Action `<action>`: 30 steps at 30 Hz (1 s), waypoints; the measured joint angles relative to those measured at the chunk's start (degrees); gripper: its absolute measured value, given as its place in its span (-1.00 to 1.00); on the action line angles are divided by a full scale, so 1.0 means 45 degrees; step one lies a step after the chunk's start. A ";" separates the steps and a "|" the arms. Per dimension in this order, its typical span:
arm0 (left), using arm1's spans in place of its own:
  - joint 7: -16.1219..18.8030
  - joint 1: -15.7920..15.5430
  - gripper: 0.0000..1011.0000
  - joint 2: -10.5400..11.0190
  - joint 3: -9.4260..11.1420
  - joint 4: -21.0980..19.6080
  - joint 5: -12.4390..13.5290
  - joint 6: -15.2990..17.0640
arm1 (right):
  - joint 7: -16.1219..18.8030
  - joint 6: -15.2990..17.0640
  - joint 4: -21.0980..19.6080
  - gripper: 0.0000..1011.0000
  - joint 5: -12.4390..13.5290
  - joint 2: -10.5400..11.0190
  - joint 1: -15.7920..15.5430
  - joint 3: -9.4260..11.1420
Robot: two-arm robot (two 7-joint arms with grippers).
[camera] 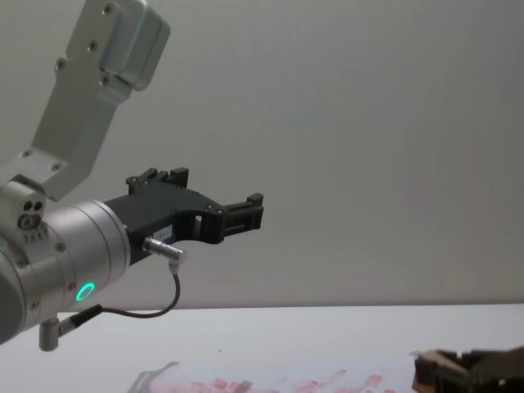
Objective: Use the one hand to pick up the stamp and affix it onto the A4 paper.
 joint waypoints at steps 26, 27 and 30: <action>0.0001 0.0000 0.98 0.0001 0.0000 0.0000 0.0001 0.0000 | 0.0308 0.0378 0.0827 -0.57 -0.0703 0.0052 0.0104 -0.0245; 0.0001 0.0000 0.98 0.0000 0.0000 0.0000 0.0000 0.0000 | 0.0304 0.0379 0.0834 -0.57 -0.0702 0.0049 0.0104 -0.0248; 0.0001 0.0000 0.98 0.0000 0.0000 0.0000 0.0001 0.0001 | 0.0266 0.0331 0.0868 -0.57 -0.0688 0.0034 0.0108 -0.0263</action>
